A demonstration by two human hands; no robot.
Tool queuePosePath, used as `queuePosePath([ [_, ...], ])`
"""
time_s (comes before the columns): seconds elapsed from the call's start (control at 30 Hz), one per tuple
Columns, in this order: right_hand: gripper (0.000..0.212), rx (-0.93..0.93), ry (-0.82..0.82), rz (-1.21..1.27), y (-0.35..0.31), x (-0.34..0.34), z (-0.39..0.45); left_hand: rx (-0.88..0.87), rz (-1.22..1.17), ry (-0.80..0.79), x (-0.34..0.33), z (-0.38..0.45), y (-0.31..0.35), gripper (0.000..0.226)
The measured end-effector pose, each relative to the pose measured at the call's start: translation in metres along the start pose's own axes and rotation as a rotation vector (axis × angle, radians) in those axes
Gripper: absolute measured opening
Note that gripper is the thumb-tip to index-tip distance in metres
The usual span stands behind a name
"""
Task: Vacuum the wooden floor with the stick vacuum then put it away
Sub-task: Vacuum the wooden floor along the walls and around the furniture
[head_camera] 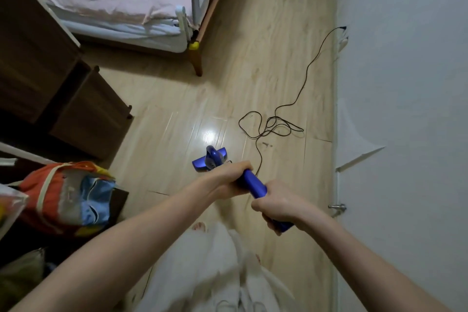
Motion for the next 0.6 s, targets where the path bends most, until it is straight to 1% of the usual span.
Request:
queuePosePath([
  [0.07,0.012,0.014,0.022,0.021,-0.002,-0.004,0.009,-0.028,0.001,0.013,0.006,0.003,0.003,0.013],
  [0.13,0.009,0.025,0.028,0.047,-0.008,-0.009,0.023,-0.070,-0.035,0.035,0.016,0.008,0.010,0.012],
  [0.23,0.006,0.035,0.026,0.068,-0.024,-0.017,0.050,-0.121,-0.078,0.114,0.039,0.019,0.025,0.009],
  [0.3,0.008,0.038,0.021,0.076,-0.035,-0.020,0.072,-0.141,-0.066,0.144,0.056,0.031,0.039,0.013],
  [0.37,0.009,0.037,0.020,0.076,-0.043,-0.017,0.099,-0.154,-0.050,0.153,0.067,0.048,0.057,0.017],
  [0.5,0.012,0.072,0.084,0.006,-0.058,-0.002,0.155,-0.149,-0.111,0.185,0.079,0.081,0.094,0.013],
  [0.6,0.016,0.027,0.072,0.004,-0.065,0.010,0.191,-0.161,-0.114,0.194,0.085,0.105,0.119,0.011],
])
Point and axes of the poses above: each hand's wrist, its own z-axis towards the middle knuckle, its own x-axis out of the back of the hand, y = z × x, the point moved 3 cm from there along z, towards the middle knuckle
